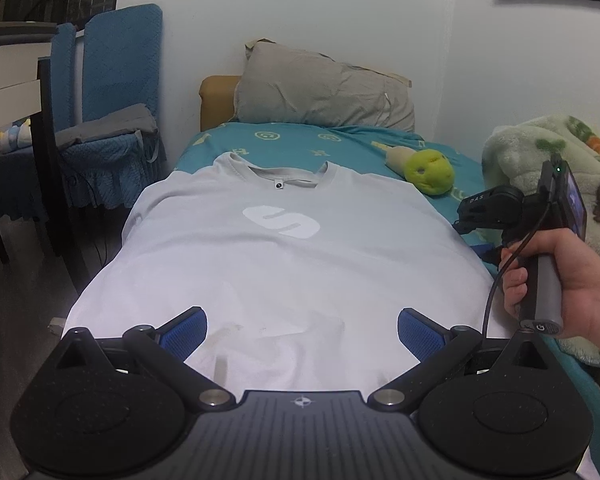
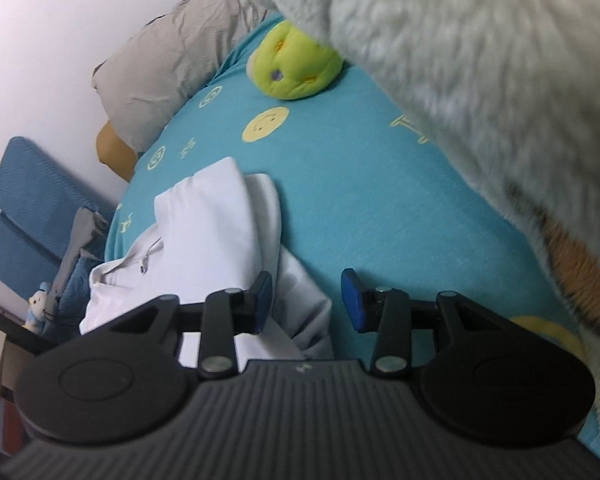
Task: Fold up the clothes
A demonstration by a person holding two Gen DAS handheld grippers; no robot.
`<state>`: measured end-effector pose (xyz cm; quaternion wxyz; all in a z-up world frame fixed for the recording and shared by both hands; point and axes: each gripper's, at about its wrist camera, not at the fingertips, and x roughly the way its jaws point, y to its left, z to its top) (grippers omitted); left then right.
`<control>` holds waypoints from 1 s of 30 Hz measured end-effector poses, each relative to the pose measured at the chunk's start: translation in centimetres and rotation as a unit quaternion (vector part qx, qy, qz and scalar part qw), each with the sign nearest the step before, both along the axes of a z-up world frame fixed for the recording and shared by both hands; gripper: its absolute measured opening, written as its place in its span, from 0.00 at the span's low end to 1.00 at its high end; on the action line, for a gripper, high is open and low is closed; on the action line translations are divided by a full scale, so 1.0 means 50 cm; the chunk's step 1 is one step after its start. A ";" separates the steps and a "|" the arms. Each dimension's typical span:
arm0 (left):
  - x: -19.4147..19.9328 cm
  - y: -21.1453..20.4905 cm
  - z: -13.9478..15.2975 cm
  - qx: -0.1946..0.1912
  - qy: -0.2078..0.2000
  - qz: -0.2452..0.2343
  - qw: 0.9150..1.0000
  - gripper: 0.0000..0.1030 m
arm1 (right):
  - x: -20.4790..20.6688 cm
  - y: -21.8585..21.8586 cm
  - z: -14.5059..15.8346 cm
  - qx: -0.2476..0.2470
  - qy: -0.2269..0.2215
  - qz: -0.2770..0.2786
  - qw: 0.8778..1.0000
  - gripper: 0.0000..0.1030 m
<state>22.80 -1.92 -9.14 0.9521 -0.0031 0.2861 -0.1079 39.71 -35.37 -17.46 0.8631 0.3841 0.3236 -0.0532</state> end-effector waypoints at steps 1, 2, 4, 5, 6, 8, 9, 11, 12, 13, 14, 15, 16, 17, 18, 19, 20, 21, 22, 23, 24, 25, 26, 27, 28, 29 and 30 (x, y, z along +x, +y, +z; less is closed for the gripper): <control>0.001 0.002 0.000 -0.002 0.001 0.002 1.000 1.00 | -0.003 0.003 0.002 0.004 -0.004 0.000 1.000 0.29; 0.002 0.003 0.000 -0.004 0.002 0.004 1.000 1.00 | -0.006 0.006 0.007 0.007 -0.008 -0.003 1.000 0.09; 0.004 0.005 -0.001 -0.006 0.004 0.008 1.000 1.00 | -0.013 0.012 0.016 0.012 -0.016 -0.009 1.000 0.06; 0.005 0.006 -0.001 -0.006 0.005 0.010 1.000 1.00 | -0.019 0.016 0.024 0.005 -0.022 -0.016 1.000 0.05; 0.005 0.008 -0.001 -0.007 0.005 0.011 1.000 1.00 | -0.025 0.019 0.035 -0.008 -0.029 -0.026 0.999 0.05; 0.006 0.010 0.000 -0.010 0.005 0.013 1.000 1.00 | -0.038 0.023 0.057 -0.038 -0.043 -0.046 0.997 0.05; 0.006 0.010 0.001 -0.011 0.005 0.014 1.000 1.00 | -0.044 0.022 0.070 -0.058 -0.052 -0.058 0.995 0.05; 0.006 0.010 0.004 -0.011 0.002 0.016 1.000 1.00 | -0.051 0.013 0.100 -0.101 -0.067 -0.085 0.989 0.05; 0.005 0.010 0.006 -0.012 0.000 0.016 1.000 1.00 | -0.054 0.017 0.111 -0.125 -0.077 -0.084 0.986 0.05; 0.005 0.010 0.007 -0.012 -0.002 0.016 1.000 1.00 | -0.056 0.027 0.119 -0.148 -0.089 -0.076 0.982 0.05; 0.005 0.011 0.009 -0.012 -0.003 0.018 1.000 1.00 | -0.058 0.036 0.126 -0.172 -0.100 -0.068 0.978 0.04; 0.005 0.013 0.011 -0.013 -0.005 0.019 1.000 1.00 | -0.060 0.045 0.134 -0.195 -0.111 -0.059 0.973 0.04; 0.005 0.014 0.012 -0.013 -0.006 0.020 1.000 1.00 | -0.062 0.055 0.141 -0.219 -0.123 -0.050 0.967 0.04; 0.006 0.016 0.015 -0.013 -0.009 0.022 1.000 1.00 | -0.064 0.064 0.149 -0.242 -0.134 -0.042 0.960 0.05; 0.006 0.018 0.019 -0.012 -0.012 0.025 1.000 1.00 | -0.066 0.073 0.156 -0.265 -0.145 -0.033 0.953 0.05; 0.007 0.021 0.023 -0.011 -0.016 0.029 0.999 1.00 | -0.069 0.083 0.164 -0.287 -0.155 -0.024 0.945 0.05; 0.007 0.024 0.027 -0.010 -0.020 0.032 0.999 1.00 | -0.072 0.114 0.167 -0.309 -0.170 0.008 0.936 0.05; 0.007 0.028 0.032 -0.010 -0.024 0.037 0.999 1.00 | -0.077 0.159 0.169 -0.329 -0.187 0.054 0.924 0.05; 0.007 0.034 0.036 -0.009 -0.028 0.042 0.999 1.00 | -0.082 0.203 0.163 -0.342 -0.196 0.097 0.914 0.05; 0.007 0.040 0.041 -0.009 -0.032 0.048 0.998 1.00 | -0.088 0.246 0.152 -0.352 -0.200 0.139 0.904 0.05; 0.008 0.046 0.044 -0.007 -0.035 0.054 0.998 1.00 | -0.090 0.283 0.137 -0.355 -0.196 0.179 0.896 0.05; 0.009 0.052 0.048 -0.006 -0.037 0.060 0.997 1.00 | -0.090 0.317 0.119 -0.354 -0.186 0.218 0.890 0.05; 0.009 0.059 0.052 -0.006 -0.040 0.067 0.997 1.00 | -0.080 0.347 0.101 -0.358 -0.173 0.248 0.883 0.06; 0.010 0.067 0.055 -0.008 -0.042 0.074 0.996 1.00 | -0.064 0.375 0.083 -0.365 -0.159 0.273 0.876 0.06; 0.011 0.075 0.058 -0.011 -0.043 0.080 0.996 1.00 | -0.056 0.390 0.067 -0.365 -0.144 0.293 0.872 0.06; 0.013 0.083 0.061 -0.014 -0.045 0.085 0.995 1.00 | -0.053 0.392 0.059 -0.357 -0.130 0.304 0.874 0.07; 0.014 0.092 0.064 -0.017 -0.046 0.091 0.995 1.00 | -0.049 0.389 0.054 -0.346 -0.118 0.310 0.878 0.16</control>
